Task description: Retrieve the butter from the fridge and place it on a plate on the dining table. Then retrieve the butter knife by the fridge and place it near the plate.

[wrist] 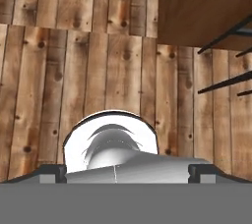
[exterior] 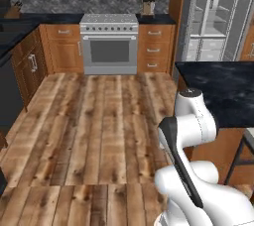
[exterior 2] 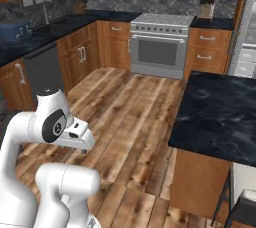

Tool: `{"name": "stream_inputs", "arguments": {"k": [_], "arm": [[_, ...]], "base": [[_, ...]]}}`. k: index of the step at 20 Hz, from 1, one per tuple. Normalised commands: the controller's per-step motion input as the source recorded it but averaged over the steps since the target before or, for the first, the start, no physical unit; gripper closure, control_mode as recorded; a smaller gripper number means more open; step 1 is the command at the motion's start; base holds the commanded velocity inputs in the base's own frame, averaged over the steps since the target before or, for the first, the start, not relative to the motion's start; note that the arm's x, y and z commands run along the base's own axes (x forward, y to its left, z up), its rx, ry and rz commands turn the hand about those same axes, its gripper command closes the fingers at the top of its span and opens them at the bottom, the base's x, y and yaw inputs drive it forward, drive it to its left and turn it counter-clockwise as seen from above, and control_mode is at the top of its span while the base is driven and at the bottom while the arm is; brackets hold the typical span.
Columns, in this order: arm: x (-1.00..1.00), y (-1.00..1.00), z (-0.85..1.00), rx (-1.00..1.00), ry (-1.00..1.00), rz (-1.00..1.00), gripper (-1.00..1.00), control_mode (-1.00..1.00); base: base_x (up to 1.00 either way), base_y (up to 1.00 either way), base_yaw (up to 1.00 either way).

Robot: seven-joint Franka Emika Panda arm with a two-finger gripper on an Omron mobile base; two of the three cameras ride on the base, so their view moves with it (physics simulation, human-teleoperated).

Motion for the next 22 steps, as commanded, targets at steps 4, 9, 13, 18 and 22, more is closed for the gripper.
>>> {"name": "stream_inputs", "arguments": {"k": [4,9,13,18,22], "arm": [[0.0,0.0,0.0,0.0,0.0,0.0,-1.0,1.0],[0.0,0.0,0.0,0.0,0.0,0.0,-1.0,1.0],[0.0,0.0,0.0,0.0,0.0,0.0,-1.0,1.0],[0.0,0.0,0.0,0.0,0.0,0.0,-1.0,1.0],[0.0,0.0,0.0,0.0,0.0,0.0,-1.0,1.0]], "base": [[0.22,0.96,-0.02],[0.69,0.8,-0.15],[0.93,0.39,-0.2],[1.0,0.09,-0.28],[1.0,0.17,-0.27]]}}
